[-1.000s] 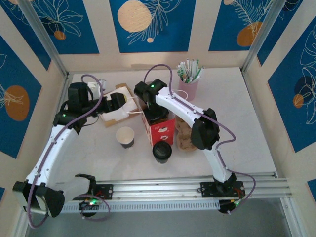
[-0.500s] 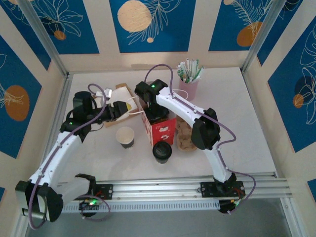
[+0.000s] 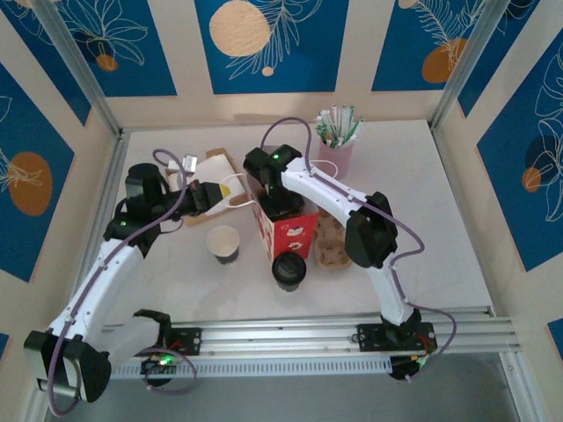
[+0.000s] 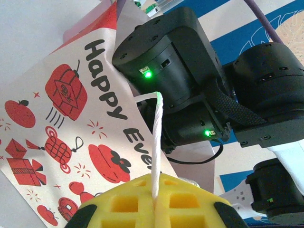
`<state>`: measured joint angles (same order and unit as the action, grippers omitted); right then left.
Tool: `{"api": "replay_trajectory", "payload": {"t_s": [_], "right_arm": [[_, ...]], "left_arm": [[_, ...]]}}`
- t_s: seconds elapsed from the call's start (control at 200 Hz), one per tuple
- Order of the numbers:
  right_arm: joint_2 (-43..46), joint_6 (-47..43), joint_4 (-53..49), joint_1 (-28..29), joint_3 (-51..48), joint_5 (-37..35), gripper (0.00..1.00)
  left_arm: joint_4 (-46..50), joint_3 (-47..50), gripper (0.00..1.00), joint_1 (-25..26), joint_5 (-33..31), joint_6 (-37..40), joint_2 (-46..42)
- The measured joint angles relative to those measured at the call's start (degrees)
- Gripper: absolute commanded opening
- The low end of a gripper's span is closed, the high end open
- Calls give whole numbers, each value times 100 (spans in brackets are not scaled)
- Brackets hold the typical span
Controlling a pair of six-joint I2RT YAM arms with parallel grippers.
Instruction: Pack the takeout coffee
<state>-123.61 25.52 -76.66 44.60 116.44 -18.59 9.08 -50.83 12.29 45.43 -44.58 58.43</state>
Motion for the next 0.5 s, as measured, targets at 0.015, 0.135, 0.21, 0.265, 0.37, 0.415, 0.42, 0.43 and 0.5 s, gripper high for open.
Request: {"api": "replay_trajectory", "payload": {"t_s": [0.015,0.135,0.21,0.265,0.37,0.415,0.42,0.43,0.5], "right_arm": [[2,-2,4,0,-11,7,37],[22,-2,63,-7,-66,55,38],[22,-2,92,-7,-92,72,38],[22,-2,103,-7,-98,81,38],[22,-2,107,-7,-107,98,41],[22,-4,109,-7,-107,103,42],[22,-4,109,-4,-107,103,42],[22,-2,109,-7,-107,103,42],[22,-4,107,-7,-107,103,43]], "left_arm": [[2,0,0,0,-7,7,0],[46,0,0,0,-63,11,0],[59,0,0,0,-76,11,0],[76,0,0,0,-94,11,0],[85,0,0,0,-96,13,0],[83,0,0,0,-98,13,0],[83,0,0,0,-98,11,0],[85,0,0,0,-98,13,0],[85,0,0,0,-105,13,0]]}}
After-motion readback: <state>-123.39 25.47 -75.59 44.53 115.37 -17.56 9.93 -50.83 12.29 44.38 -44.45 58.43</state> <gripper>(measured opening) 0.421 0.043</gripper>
